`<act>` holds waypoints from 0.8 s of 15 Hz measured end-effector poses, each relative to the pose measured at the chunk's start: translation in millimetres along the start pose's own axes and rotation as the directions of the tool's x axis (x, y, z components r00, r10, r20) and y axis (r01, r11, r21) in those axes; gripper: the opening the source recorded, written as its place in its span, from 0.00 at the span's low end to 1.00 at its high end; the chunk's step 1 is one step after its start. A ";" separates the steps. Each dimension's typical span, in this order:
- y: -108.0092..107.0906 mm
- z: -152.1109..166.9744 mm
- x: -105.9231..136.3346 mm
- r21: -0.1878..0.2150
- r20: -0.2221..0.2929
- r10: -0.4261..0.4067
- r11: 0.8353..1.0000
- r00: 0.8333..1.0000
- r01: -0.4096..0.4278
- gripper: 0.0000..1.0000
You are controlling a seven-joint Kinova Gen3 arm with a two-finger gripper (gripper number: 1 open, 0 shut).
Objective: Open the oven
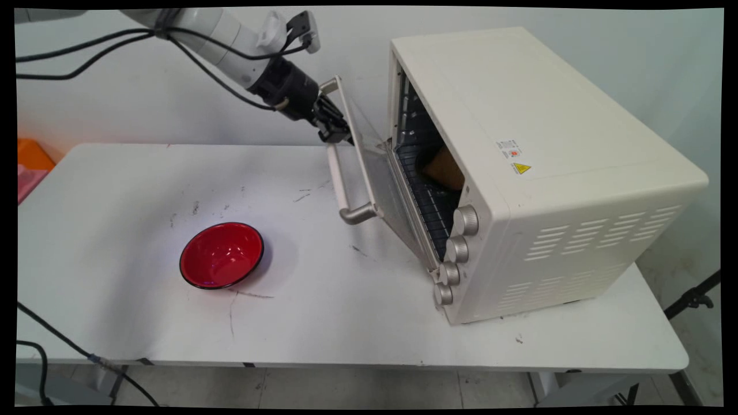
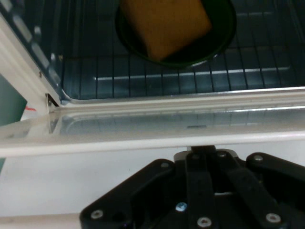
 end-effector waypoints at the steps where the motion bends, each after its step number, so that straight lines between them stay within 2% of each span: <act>1: -2.0 0.4 -4.9 -0.004 0.000 0.002 1.000 1.000 -0.002 0.00; 12: -17.7 -8.7 -57.0 -0.028 -0.003 0.015 0.999 1.000 -0.015 0.00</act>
